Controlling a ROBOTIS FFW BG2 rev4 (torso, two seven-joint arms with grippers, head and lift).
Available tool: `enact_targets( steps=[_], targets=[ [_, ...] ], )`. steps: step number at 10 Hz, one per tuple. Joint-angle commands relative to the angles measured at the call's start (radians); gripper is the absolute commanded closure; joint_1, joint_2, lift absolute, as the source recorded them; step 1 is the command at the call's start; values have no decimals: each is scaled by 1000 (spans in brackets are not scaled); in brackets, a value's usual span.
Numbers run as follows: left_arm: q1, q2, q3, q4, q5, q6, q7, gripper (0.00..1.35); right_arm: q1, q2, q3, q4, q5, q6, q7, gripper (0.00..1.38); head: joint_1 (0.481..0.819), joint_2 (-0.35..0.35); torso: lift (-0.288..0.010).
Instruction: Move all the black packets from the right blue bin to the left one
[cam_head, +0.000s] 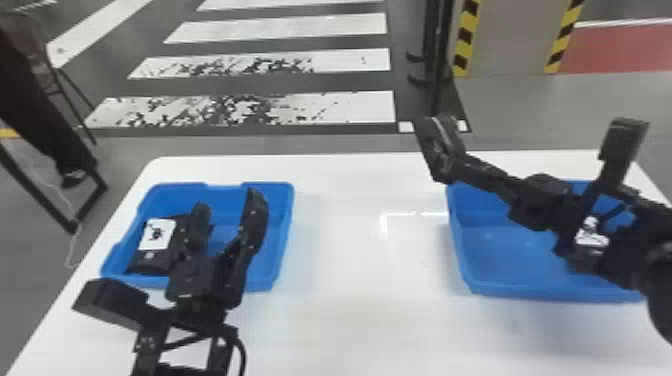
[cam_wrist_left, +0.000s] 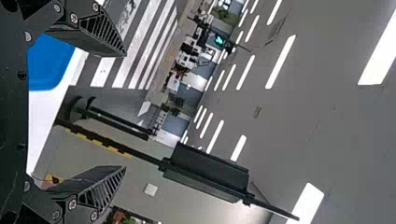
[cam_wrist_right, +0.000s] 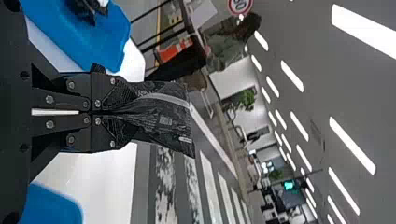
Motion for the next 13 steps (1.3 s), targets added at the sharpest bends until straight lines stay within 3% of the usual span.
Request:
enact_targets(
  steps=[1,5,13],
  targets=[
    [-12,19,-67,-10,69,1,-11,203,-50,-8,79,45,-37,-48,26,1168,695,142,-168],
    [-41,43,-157,-25,105,15,-19,205,-96,-15,270,107,-166,-53,45,1168,695,176,-168],
    [-41,42,-151,-25,101,47,-16,208,-123,-26,442,109,-274,-16,45,1168,695,276,-168]
  ],
)
